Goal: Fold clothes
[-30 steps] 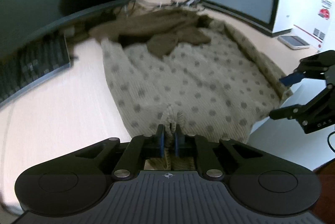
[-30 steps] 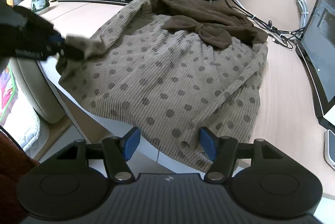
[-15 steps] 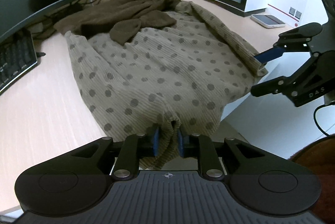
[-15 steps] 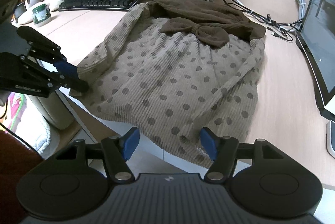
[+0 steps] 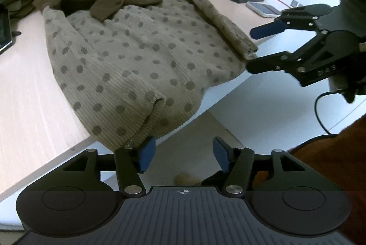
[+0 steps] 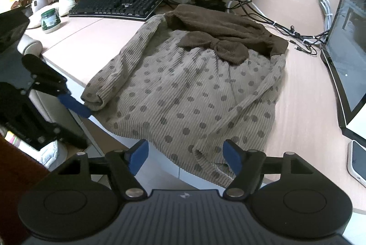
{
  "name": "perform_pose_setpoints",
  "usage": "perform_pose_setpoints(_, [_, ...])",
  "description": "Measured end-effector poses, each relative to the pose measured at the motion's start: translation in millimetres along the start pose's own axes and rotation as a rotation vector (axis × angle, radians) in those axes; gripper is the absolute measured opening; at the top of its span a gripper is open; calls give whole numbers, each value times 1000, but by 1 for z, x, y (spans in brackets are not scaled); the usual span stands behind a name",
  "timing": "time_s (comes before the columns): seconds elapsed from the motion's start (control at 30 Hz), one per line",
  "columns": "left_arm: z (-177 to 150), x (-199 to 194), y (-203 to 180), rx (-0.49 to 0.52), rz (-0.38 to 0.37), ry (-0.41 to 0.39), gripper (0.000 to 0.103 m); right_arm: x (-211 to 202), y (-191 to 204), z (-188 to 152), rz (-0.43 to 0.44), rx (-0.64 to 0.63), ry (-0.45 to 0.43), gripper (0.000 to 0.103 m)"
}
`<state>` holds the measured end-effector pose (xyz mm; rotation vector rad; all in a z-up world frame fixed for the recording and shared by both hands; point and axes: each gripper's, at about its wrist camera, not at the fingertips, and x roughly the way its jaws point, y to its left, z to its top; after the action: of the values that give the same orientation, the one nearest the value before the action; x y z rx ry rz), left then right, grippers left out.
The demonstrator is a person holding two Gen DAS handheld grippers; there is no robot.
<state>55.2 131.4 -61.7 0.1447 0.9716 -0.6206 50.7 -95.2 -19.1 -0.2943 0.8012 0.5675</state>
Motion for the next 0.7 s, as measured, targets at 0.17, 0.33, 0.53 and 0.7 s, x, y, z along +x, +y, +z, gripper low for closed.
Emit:
perform_pose_setpoints(0.17, [11,-27,11,-59,-57,-80,73,-2,7,0,-4,-6,-12,73])
perform_pose_setpoints(0.33, [36,-45,38,-193,-94,-159,85,-3,12,6,-34,7,-17,79])
perform_pose_setpoints(0.53, [76,-62,85,-424,-114,-256,94,-20,-32,45,-59,228,-131,103])
perform_pose_setpoints(0.7, [115,-63,138,-558,-33,-298,91,-18,-91,91,-13,375,-239,103])
